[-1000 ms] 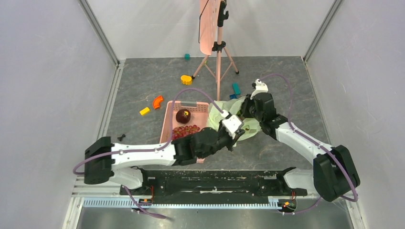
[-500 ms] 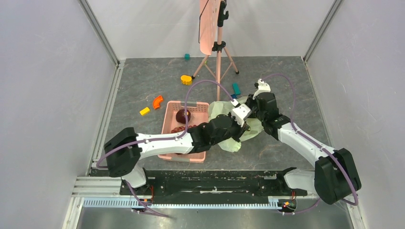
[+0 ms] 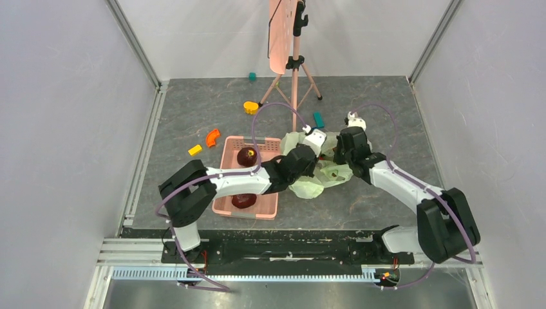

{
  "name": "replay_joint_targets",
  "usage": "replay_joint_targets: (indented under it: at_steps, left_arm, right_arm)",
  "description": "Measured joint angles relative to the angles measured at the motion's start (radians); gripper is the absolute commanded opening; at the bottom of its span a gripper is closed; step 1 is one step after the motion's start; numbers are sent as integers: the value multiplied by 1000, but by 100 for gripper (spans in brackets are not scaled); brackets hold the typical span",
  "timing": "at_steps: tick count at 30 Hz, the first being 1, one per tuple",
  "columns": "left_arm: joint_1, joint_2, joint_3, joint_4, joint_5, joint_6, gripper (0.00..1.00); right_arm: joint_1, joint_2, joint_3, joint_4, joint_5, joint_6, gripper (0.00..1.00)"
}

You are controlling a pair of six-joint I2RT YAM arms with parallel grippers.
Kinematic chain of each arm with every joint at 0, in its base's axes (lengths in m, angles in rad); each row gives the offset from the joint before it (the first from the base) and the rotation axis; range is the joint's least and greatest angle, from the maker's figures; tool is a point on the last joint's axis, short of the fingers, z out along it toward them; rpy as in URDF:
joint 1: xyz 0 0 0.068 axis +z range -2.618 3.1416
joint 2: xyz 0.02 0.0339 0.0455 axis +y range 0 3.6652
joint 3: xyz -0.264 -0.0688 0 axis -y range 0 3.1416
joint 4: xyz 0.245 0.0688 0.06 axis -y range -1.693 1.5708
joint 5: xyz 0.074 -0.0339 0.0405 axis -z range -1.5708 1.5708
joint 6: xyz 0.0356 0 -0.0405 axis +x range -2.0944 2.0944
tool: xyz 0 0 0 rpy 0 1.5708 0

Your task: Take the fake fruits out of the plastic bag

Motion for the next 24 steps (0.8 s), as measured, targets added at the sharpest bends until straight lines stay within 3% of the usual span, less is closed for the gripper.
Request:
replay_joint_targets:
  at_steps: [6,9,24]
  left_arm:
    - [43,47,27,-19,-111,0,2]
    - [67,47,24,-23,-161,0,2]
    - [155,-18,-64,-58,-311,0,2]
  right_arm:
    - [-1,53,24,-105,160,29,11]
    - [-13,47,24,-145,218,39,17]
    - [-184,-136,13,-240,283,33,42]
